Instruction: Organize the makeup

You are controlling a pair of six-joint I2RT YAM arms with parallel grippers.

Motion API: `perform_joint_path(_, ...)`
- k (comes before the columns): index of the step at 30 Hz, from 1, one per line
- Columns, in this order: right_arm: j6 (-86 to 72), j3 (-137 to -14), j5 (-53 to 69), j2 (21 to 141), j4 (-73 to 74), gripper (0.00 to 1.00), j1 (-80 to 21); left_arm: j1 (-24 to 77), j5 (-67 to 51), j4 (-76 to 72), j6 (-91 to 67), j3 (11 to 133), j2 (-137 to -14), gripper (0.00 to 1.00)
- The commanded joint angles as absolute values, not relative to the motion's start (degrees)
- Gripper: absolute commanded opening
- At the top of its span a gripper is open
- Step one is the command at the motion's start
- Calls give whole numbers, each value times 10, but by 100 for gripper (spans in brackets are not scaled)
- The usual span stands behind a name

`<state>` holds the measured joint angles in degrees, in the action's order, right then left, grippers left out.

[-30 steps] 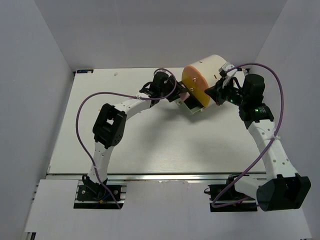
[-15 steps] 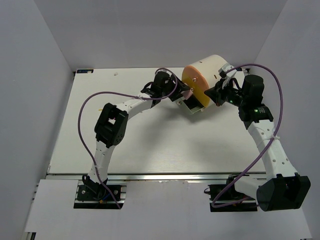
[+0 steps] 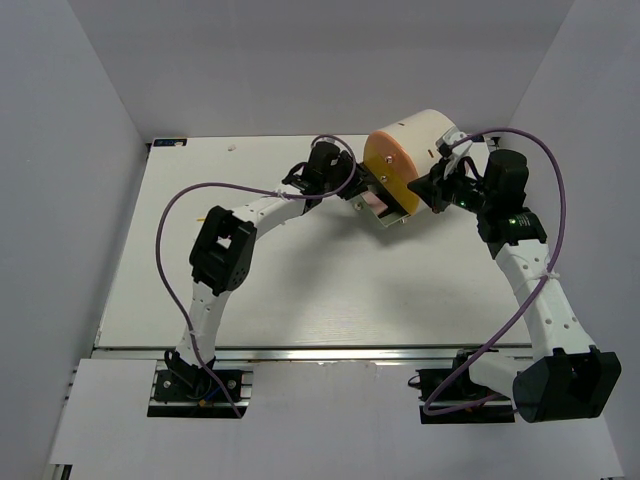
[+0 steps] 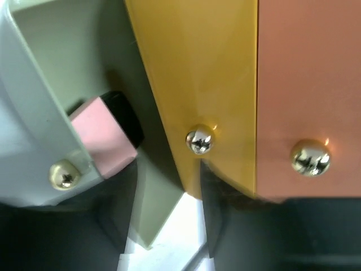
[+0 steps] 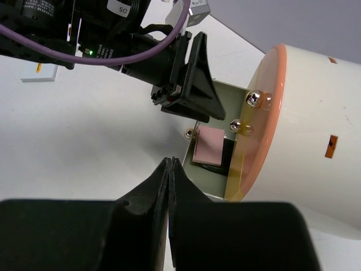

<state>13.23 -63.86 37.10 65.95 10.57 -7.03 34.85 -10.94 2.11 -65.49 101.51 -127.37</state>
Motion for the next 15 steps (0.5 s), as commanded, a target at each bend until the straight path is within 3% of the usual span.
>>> perform_joint_path(1,163,-637,410,647,121,4,-66,337,-96,35,-622,1006,-1197,45)
perform_joint_path(2,171,-638,420,648,127,5,-67,331,-95,36,-617,992,-1181,37)
perform_joint_path(3,177,-637,429,650,134,6,-66,317,-96,45,-605,975,-1147,22)
perform_joint_path(4,185,-638,451,652,154,10,-66,308,-99,47,-596,932,-1128,16)
perform_joint_path(6,203,-642,463,664,175,13,-68,270,-126,51,-562,875,-1064,9)
perform_joint_path(8,201,-642,461,671,190,16,-71,225,-144,82,-525,787,-1022,11)
perform_joint_path(9,200,-641,461,678,194,18,-74,208,-139,103,-512,760,-1001,17)
perform_joint_path(10,199,-639,459,682,198,25,-76,194,-129,128,-498,713,-962,37)
perform_joint_path(13,195,-634,448,694,211,41,-92,142,-53,247,-445,657,-902,68)
perform_joint_path(15,194,-626,436,697,209,47,-109,121,27,320,-427,637,-877,79)
